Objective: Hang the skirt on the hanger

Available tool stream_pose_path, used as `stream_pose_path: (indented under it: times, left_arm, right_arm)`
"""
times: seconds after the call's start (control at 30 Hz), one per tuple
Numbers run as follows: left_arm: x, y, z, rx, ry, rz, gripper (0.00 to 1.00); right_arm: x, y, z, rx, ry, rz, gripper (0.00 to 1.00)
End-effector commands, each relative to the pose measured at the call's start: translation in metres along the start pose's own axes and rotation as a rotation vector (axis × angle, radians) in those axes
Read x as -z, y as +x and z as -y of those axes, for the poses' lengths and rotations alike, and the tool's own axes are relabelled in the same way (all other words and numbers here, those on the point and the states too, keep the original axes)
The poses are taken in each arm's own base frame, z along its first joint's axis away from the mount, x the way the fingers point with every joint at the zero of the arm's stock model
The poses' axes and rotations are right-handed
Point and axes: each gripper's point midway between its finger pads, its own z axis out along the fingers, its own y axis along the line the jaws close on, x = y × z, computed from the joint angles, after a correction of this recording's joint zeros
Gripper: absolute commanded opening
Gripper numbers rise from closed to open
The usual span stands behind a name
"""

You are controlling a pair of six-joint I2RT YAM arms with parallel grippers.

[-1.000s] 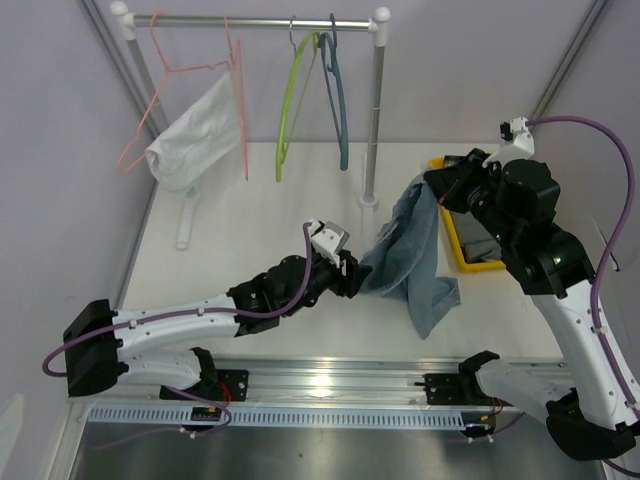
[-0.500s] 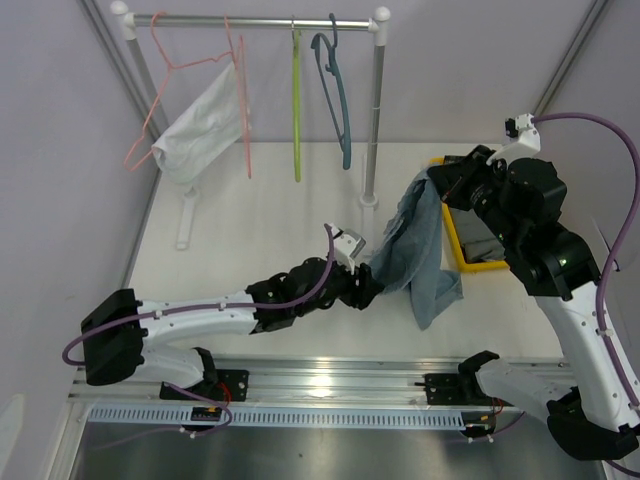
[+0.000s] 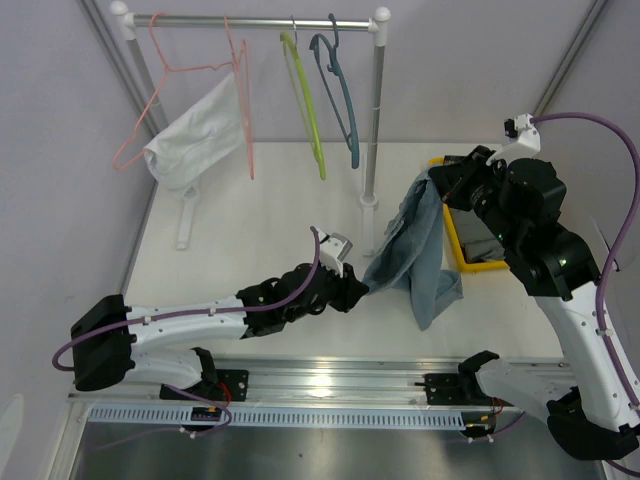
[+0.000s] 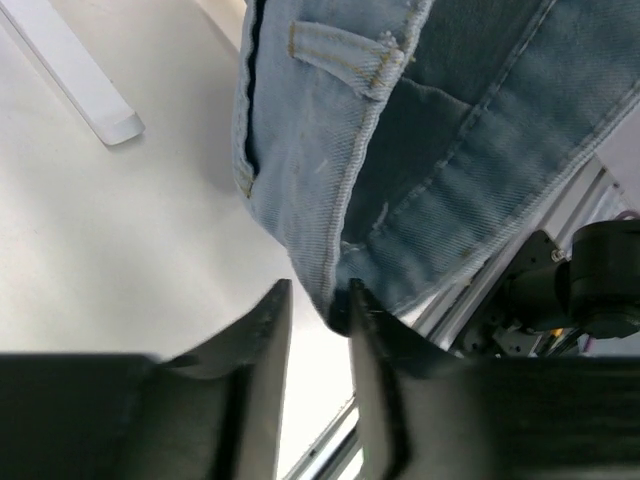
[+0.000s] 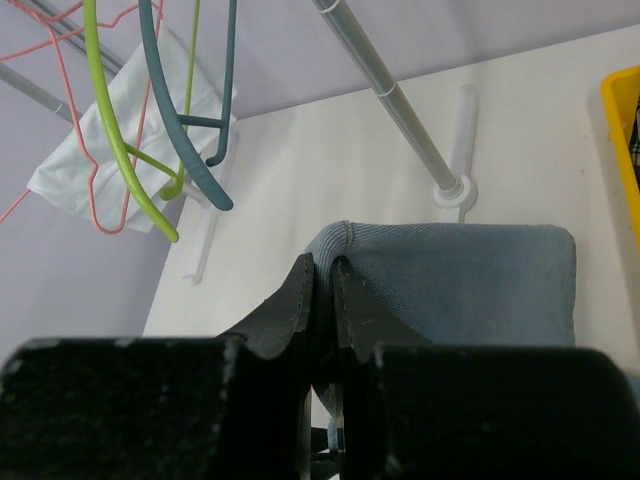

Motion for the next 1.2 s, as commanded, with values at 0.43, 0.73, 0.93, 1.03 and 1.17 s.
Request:
stream_pose_path:
  times: [0.43,0.73,0.93,1.03,1.17]
  left_arm:
    - [0.106,-0.104,-0.003,-0.049,-0.114,0.131,0.00]
    - [0.210,-0.169,0.019,-0.036,-0.003,0.229,0.00]
    - [0.245,-0.178,0.029,-0.023,0.074,0.226,0.00]
    - [0.257,-0.183,0.027,-0.009,0.077,0.245,0.00]
    - [0.254,-0.192,0.015,-0.010,-0.019,0.253,0.00]
  right_arm:
    - [0.045,-0.043,-0.002,0.068,-0.011,0.152,0.00]
    - [0.118,-0.053,-0.017,0.103,-0.159,0.188,0.00]
    - [0.161,-0.044,-0.019,0.087,-0.244,0.196,0.00]
    - [0.170,-0.044,-0.019,0.068,-0.250,0.198,0.00]
    - [0.135,-0.028,-0.012,0.066,-0.191,0.119,0.00]
